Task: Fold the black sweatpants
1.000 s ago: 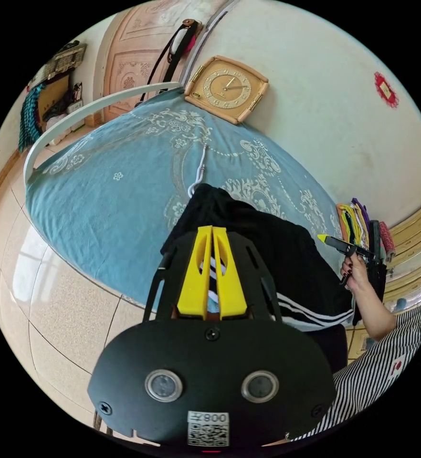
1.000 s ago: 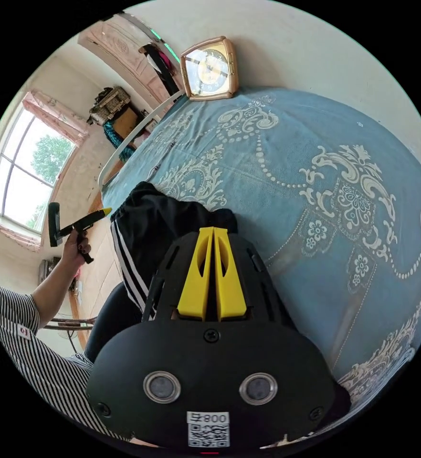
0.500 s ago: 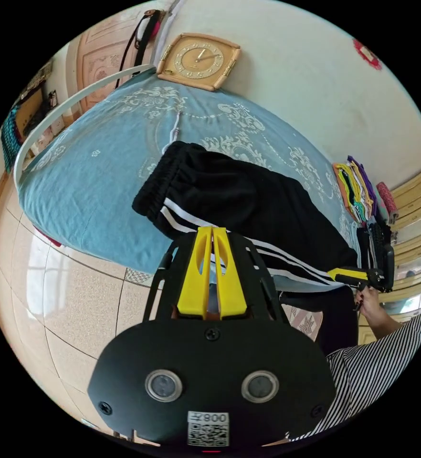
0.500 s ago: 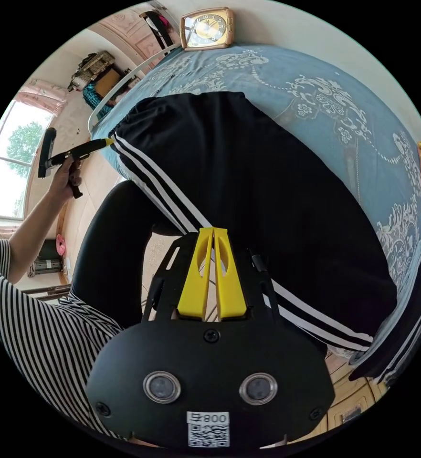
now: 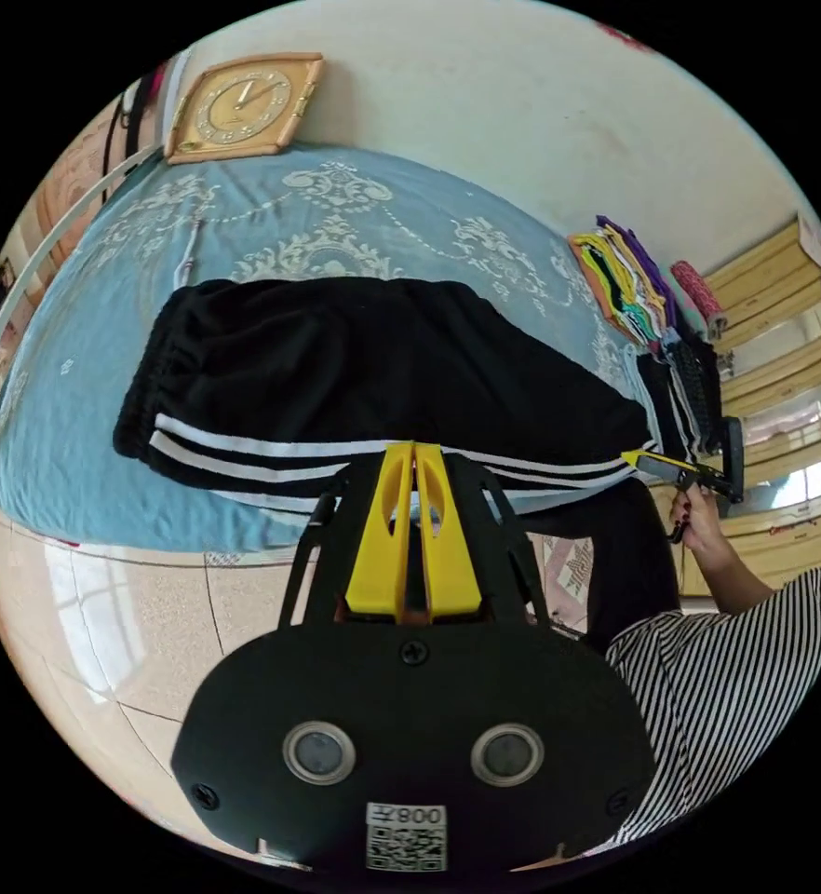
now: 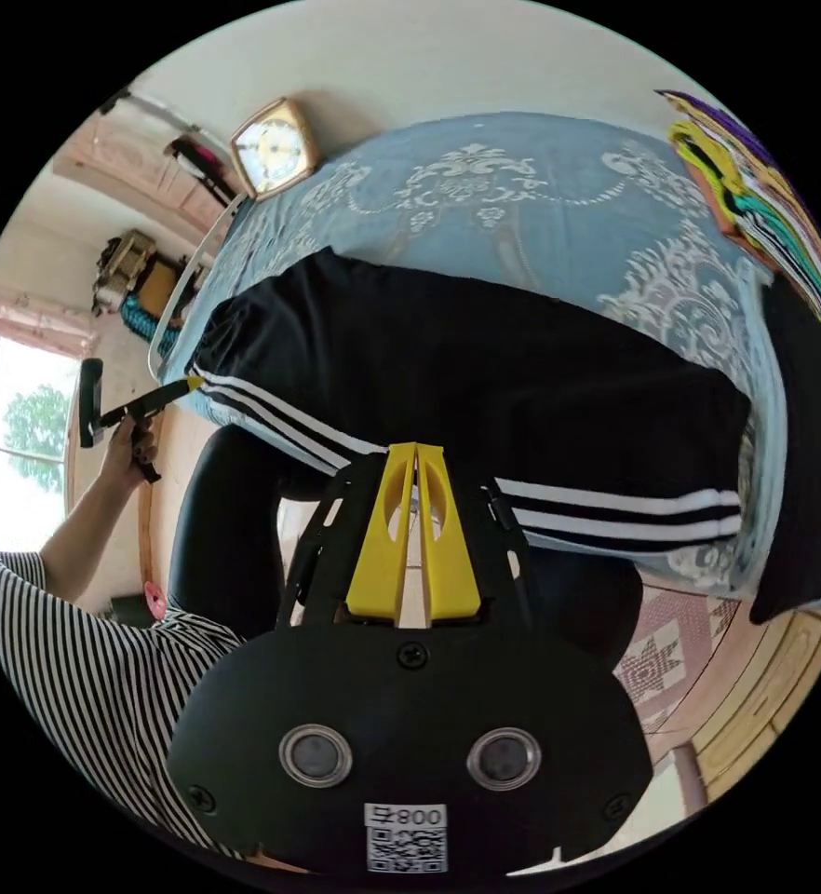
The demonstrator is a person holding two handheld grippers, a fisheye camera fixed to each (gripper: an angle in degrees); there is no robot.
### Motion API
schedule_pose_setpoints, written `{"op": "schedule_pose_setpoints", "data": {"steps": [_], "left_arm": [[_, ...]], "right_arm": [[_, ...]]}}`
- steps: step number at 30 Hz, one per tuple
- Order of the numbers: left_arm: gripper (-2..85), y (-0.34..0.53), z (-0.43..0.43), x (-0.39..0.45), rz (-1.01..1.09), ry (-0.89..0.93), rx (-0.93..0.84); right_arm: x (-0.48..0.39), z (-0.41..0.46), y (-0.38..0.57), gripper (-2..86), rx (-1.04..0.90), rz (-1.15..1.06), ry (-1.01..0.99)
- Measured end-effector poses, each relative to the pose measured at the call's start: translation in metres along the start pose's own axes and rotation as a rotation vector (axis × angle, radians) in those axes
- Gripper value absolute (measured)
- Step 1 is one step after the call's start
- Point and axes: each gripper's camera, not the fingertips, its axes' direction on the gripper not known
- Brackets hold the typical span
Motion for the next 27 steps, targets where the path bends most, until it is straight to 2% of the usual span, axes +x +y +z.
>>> {"op": "schedule_pose_setpoints", "data": {"steps": [5,10,13,18,27], "left_arm": [[3.4,-0.098,0.038,0.117,0.237,0.178,-0.111],[7.0,-0.208,0.084,0.258,0.481,0.289,-0.227],[8.4,-0.269,0.113,0.344,0.615,0.305,-0.311],[10.2,-0.353,0.154,0.484,0.873,0.225,-0.421],[10.9,-0.442,0.211,0.616,1.025,0.16,-0.577]], "right_arm": [[0.148,-0.087,0.105,3.1,0.202,0.363,-0.018],[0.237,-0.123,0.176,7.6,0.326,0.573,-0.061],[0.273,-0.131,0.199,8.3,0.351,0.62,-0.1],[0.317,-0.141,0.224,9.6,0.37,0.649,-0.139],[0.365,-0.152,0.249,10.2,0.373,0.642,-0.229]]}}
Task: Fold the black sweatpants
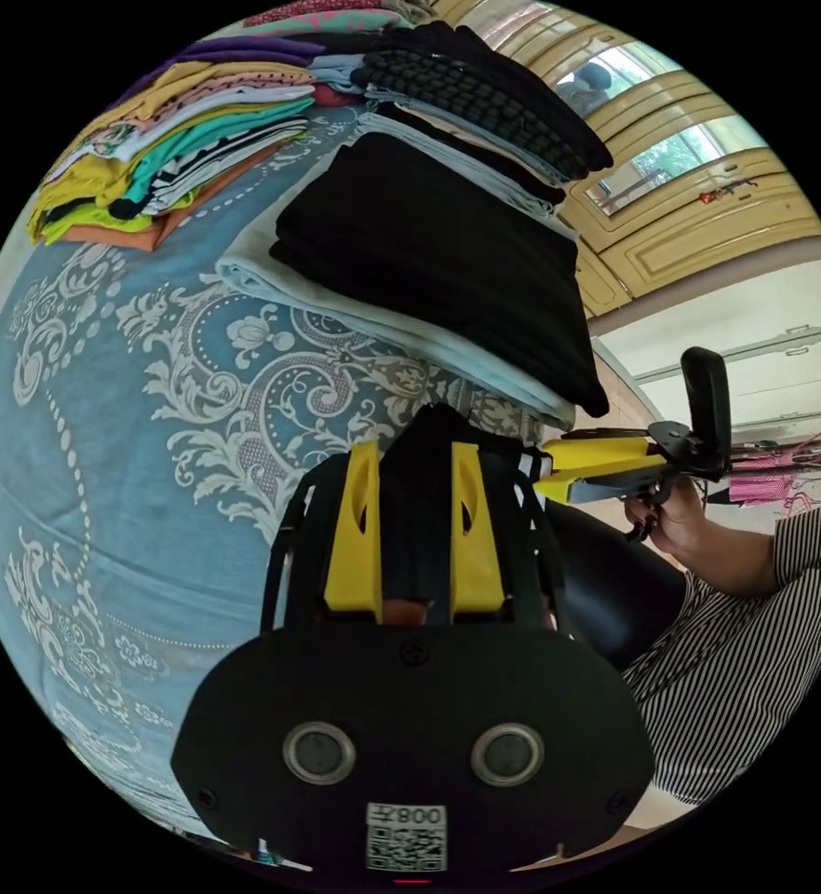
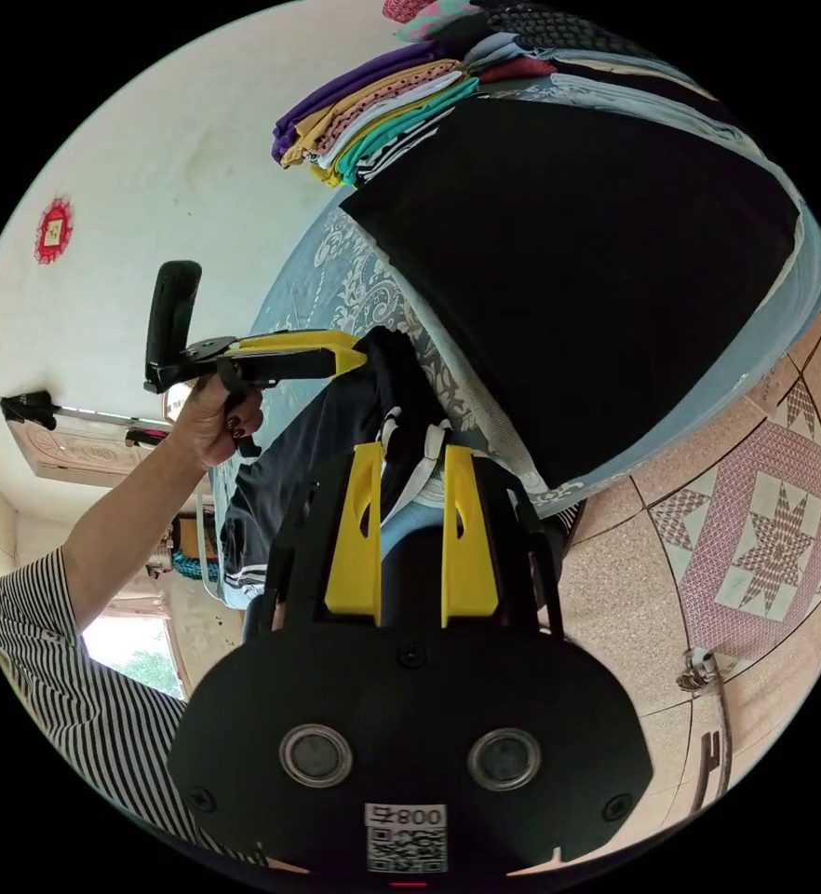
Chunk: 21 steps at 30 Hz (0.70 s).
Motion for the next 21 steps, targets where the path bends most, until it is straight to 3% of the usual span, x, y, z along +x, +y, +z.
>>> {"op": "schedule_pose_setpoints", "data": {"steps": [13,21], "left_arm": [[4.1,-0.049,-0.038,-0.017,0.002,0.105,-0.023],[3.1,-0.017,-0.108,-0.009,0.091,0.094,0.096]], "right_arm": [[0.008,-0.015,-0.007,6.9,-0.02,-0.03,-0.048],[-0.047,-0.037,0.005,6.5,0.04,-0.145,-0.11]]}}
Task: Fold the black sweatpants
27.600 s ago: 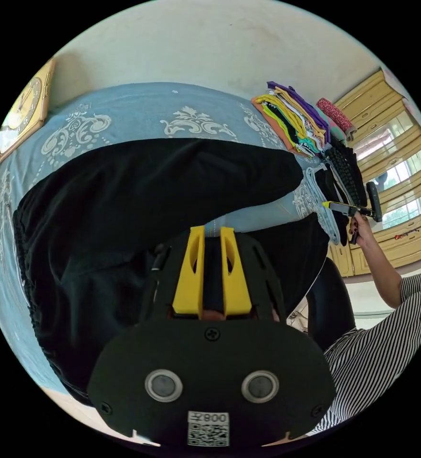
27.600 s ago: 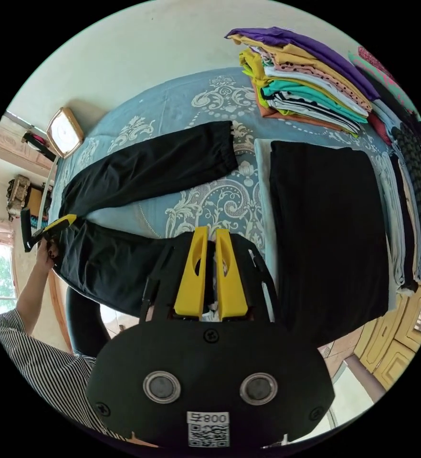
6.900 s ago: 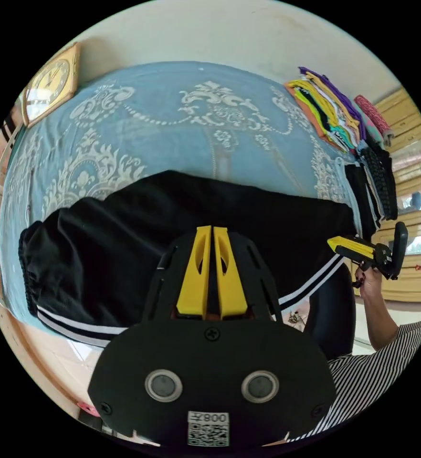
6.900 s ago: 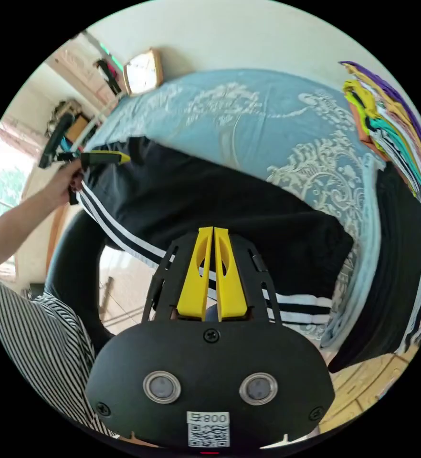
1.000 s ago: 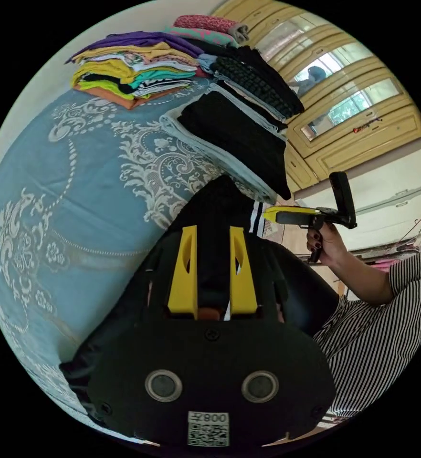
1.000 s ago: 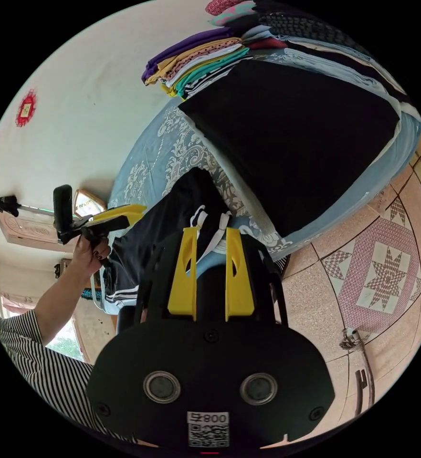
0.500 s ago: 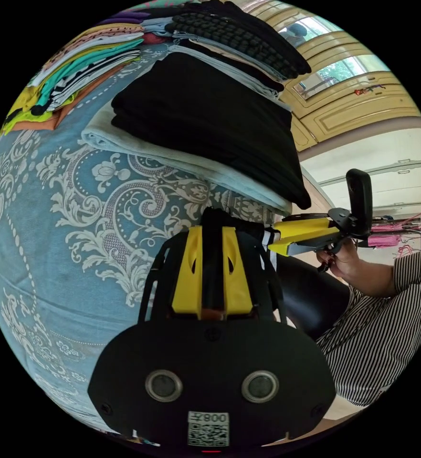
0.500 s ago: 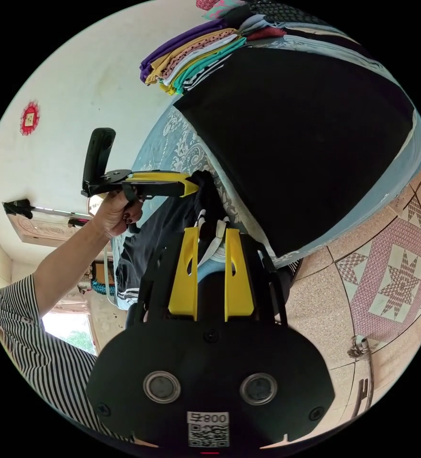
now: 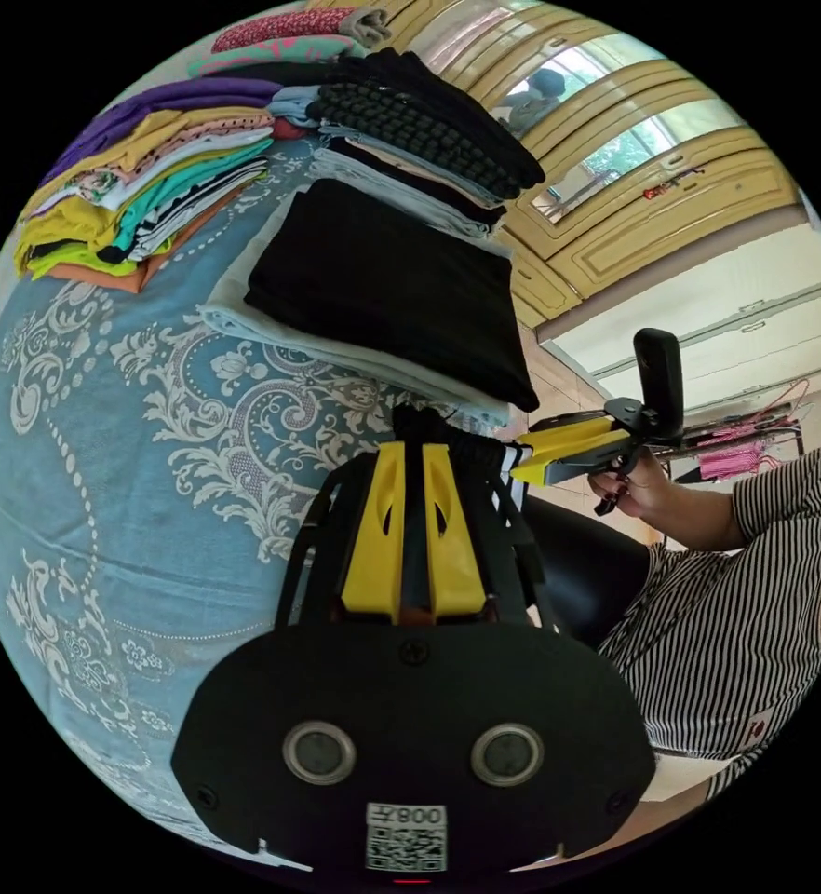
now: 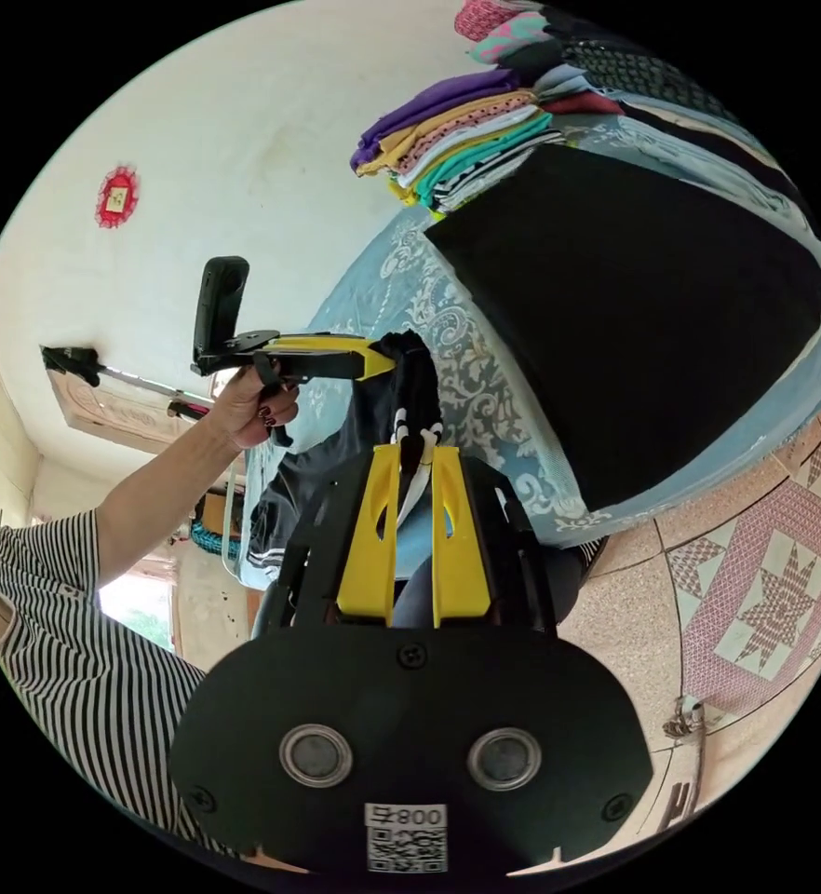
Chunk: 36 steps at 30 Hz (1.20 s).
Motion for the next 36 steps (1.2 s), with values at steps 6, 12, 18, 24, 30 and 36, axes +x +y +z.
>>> {"op": "schedule_pose_setpoints", "data": {"steps": [6,12,18,24,30,36], "left_arm": [[3.0,0.06,-0.054,0.017,0.075,-0.047,0.082],[3.0,0.154,-0.094,0.014,0.044,-0.054,0.157],[3.1,0.266,-0.108,-0.002,-0.042,-0.037,0.213],[3.8,0.375,-0.094,-0.025,-0.149,-0.001,0.243],[5.1,0.481,-0.054,-0.056,-0.352,0.032,0.252],[3.6,0.582,-0.028,-0.06,-0.568,0.052,0.379]], "right_arm": [[-0.091,0.008,0.003,6.4,0.005,-0.176,-0.03],[-0.191,0.055,0.011,6.4,-0.043,-0.337,-0.058],[-0.28,0.138,0.02,6.5,-0.146,-0.442,-0.123],[-0.354,0.244,0.033,6.5,-0.291,-0.524,-0.154],[-0.396,0.357,0.051,6.7,-0.437,-0.55,-0.122],[-0.425,0.453,0.071,6.9,-0.551,-0.569,-0.105]]}}
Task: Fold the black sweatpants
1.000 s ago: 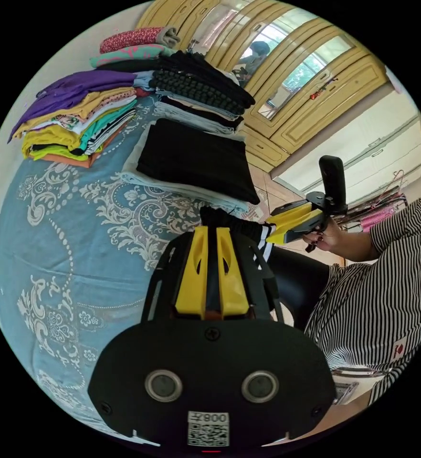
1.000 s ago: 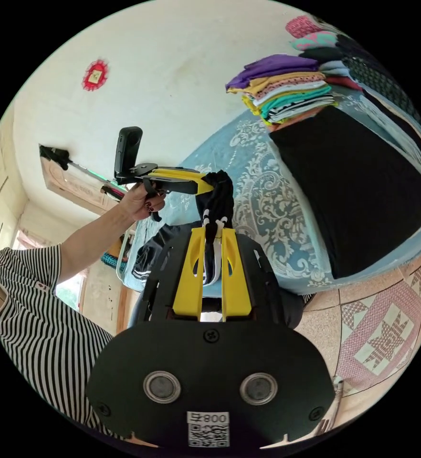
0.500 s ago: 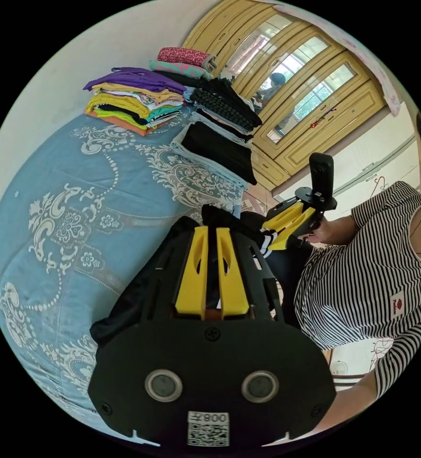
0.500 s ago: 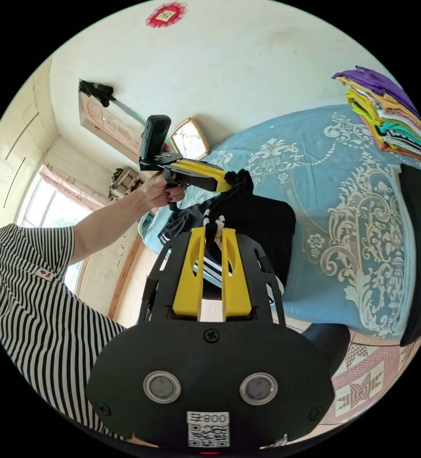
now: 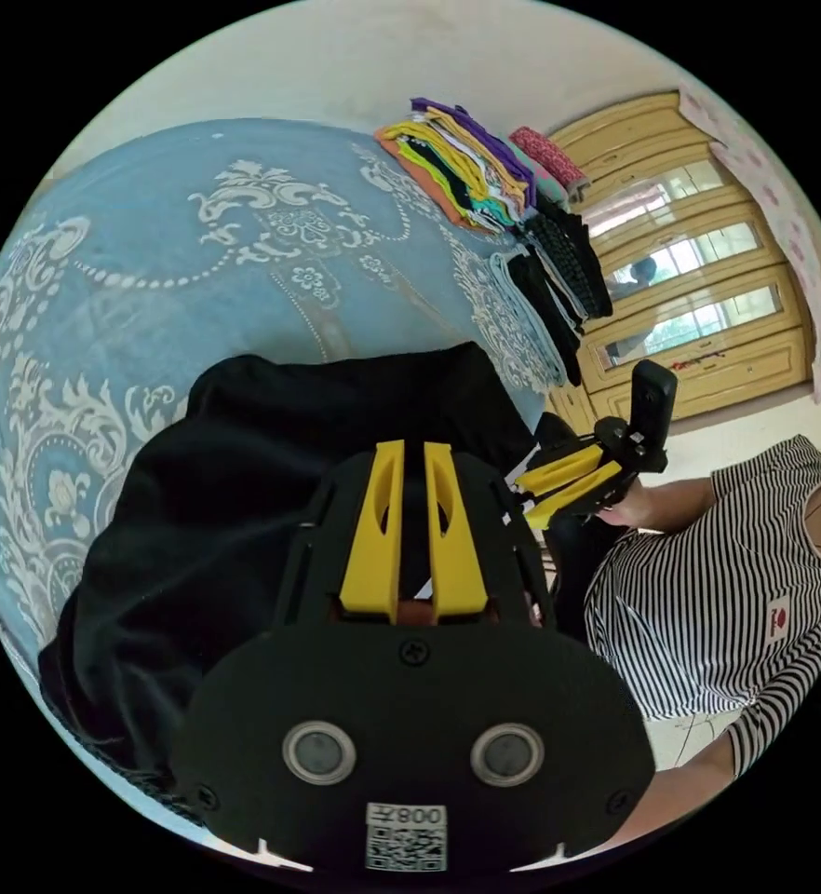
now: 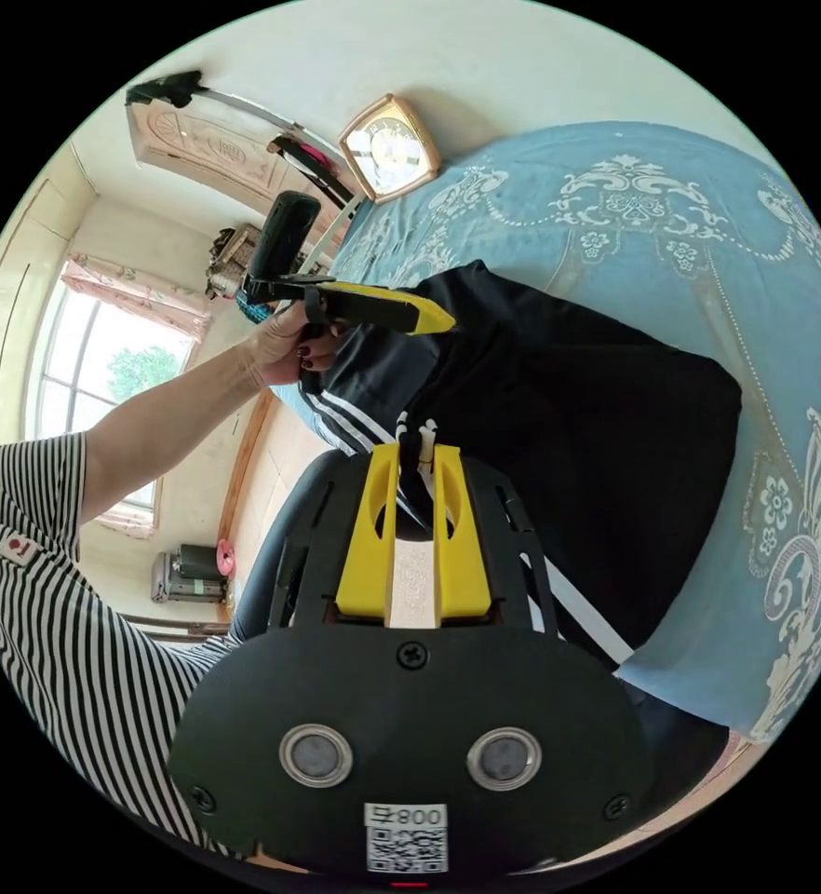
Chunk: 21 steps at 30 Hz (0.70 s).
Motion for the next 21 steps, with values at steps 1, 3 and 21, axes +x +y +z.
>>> {"op": "schedule_pose_setpoints", "data": {"steps": [1,3,21], "left_arm": [[3.5,0.008,-0.002,-0.003,-0.017,0.008,0.021],[2.9,0.038,-0.006,-0.003,-0.037,0.07,0.107],[0.1,0.156,0.045,0.086,0.0,-0.067,0.002]], "right_arm": [[-0.003,0.016,-0.007,7.0,-0.023,-0.007,0.003],[-0.006,0.041,-0.016,7.2,-0.061,-0.011,0.002],[-0.003,0.076,-0.088,2.2,0.02,-0.015,0.031]]}}
